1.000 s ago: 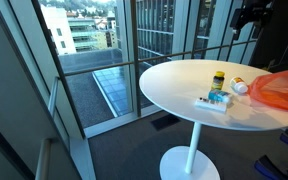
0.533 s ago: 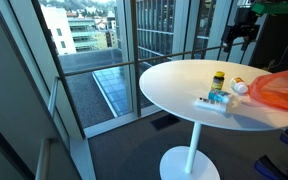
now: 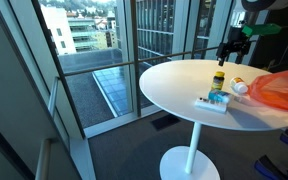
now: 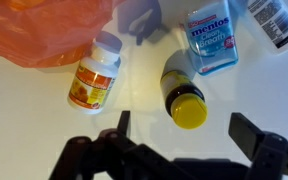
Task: Put the bottle with a yellow cap in the plastic bag
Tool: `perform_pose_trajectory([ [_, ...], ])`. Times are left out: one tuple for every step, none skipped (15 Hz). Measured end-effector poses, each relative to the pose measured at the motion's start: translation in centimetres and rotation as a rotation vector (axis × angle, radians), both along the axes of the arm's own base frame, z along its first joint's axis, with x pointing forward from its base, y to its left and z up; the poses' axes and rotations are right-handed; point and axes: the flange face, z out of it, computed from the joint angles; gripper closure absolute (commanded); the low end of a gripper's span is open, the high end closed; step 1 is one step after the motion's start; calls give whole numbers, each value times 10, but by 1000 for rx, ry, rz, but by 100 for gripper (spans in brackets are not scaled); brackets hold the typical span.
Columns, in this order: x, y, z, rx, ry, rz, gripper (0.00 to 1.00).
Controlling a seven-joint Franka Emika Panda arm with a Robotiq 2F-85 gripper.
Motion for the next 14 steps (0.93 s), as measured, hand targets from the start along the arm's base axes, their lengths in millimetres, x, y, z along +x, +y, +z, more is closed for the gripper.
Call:
perform_pose_trajectory([
  [1, 0, -7, -1, 3, 0, 0],
  [3, -1, -13, -2, 5, -1, 0],
  [4, -2, -18, -3, 6, -1, 0],
  [6, -3, -22, -4, 8, -2, 0],
  [8, -3, -25, -4, 10, -2, 0],
  [10, -4, -28, -5, 12, -2, 0],
  [13, -4, -30, -6, 12, -2, 0],
  [16, -4, -32, -6, 12, -2, 0],
  [18, -4, -33, -7, 12, -1, 0],
  [22, -4, -34, -7, 10, -1, 0],
  [24, -4, -36, -6, 9, -1, 0],
  [27, -3, -38, -5, 9, -1, 0],
  [29, -2, -40, -3, 9, -2, 0],
  [31, -1, -43, 1, 11, -3, 0],
])
